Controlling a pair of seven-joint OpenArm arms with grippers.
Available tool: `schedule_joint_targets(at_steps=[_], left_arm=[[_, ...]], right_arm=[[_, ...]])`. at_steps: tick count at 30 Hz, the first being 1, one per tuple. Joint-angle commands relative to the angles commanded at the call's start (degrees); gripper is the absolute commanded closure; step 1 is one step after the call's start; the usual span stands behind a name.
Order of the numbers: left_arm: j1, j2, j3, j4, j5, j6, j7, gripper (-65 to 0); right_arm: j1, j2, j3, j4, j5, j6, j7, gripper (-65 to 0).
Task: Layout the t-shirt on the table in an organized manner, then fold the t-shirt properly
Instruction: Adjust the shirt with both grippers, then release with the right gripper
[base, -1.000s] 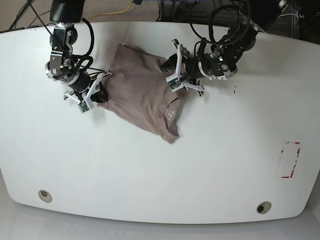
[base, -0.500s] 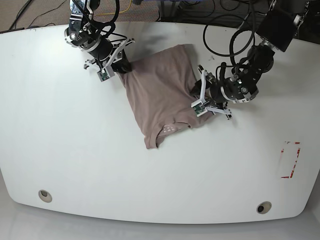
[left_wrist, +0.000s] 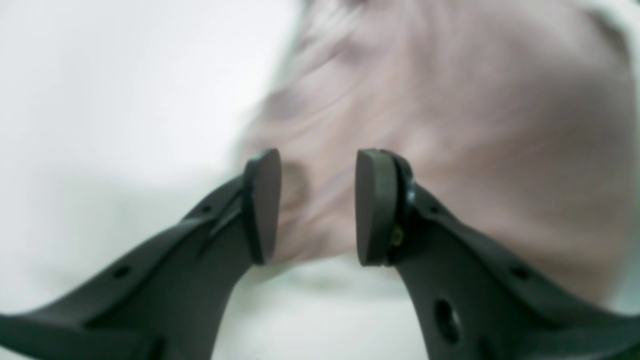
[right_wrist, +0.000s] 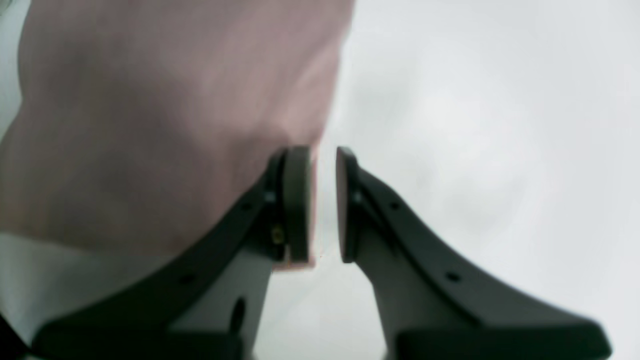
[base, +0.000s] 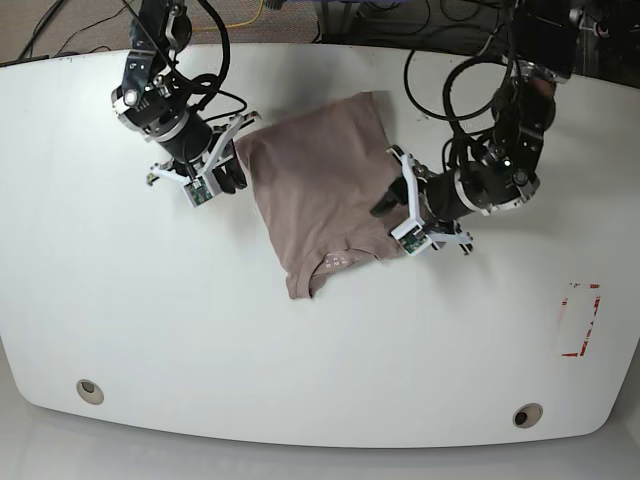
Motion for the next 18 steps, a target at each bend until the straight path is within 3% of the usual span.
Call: schedule_joint_targets(at_steps=[7, 11, 18], left_arm=[[3.16, 5.45, -0.09, -4.66, 0.53, 0.00, -0.26, -23.1], [3.60, 5.19, -0.44, -9.14, 3.16, 0.00, -1.14, -23.1], [4.66, 0.70, -6.15, -12.13, 4.40, -0.35, -2.73, -23.1]], right_arm=[[2.37, 0.09, 0.00, -6.95, 0.00, 0.00, 0.18, -8.7], [2.37, -0.09, -0.18, -9.05, 0.00, 0.00, 0.26, -8.7], [0.62, -0.44, -5.01, -9.32, 0.09, 0.00, 0.26, -8.7]])
